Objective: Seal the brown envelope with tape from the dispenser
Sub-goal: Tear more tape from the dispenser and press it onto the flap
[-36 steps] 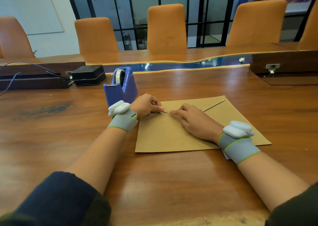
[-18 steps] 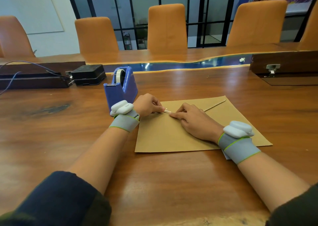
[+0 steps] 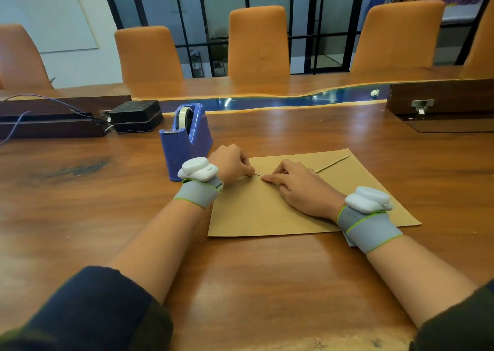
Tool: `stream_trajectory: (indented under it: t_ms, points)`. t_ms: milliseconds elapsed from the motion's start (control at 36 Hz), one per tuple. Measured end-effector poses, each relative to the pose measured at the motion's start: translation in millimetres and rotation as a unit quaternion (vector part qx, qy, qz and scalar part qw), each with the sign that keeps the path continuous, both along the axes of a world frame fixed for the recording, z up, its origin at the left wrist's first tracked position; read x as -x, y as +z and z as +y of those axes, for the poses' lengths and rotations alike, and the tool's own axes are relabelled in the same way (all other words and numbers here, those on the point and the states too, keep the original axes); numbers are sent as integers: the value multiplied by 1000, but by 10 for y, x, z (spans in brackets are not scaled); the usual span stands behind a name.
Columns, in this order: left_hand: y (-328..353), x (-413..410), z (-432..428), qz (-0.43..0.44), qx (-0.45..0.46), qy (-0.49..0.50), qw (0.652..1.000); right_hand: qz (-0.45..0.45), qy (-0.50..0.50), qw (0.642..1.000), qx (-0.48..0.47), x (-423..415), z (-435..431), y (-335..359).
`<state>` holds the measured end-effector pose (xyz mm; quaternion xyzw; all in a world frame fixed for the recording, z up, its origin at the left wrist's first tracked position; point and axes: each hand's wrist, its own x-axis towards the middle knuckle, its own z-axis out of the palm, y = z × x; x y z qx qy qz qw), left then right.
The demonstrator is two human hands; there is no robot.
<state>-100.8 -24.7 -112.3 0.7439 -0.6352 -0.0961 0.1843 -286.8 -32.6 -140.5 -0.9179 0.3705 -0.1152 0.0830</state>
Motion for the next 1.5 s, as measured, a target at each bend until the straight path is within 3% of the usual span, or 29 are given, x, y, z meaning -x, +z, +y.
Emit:
stream_trajectory:
  t_ms: [389,556,667,778,1056,1500]
  points:
    - [5,-81,3,6,-15,23,1000,-1,-1,1000,-6,-4,14,16]
    - [27,-93,30,-28,10,21,999,-6,-1,1000,-3,3,10,4]
    - [82,-66,50,-68,24,-25,997,-6,-2,1000,-4,3,-9,-7]
    - [135,16,54,-91,-24,-100,991,-7,1,1000,-6,7,-15,-12]
    - [175,-19,89,-147,-69,-109,981,-5,1,1000,-10,8,-10,-2]
    - [177,-163,85,-95,-121,-79,985,-23,2,999,-22,-22,10,-4]
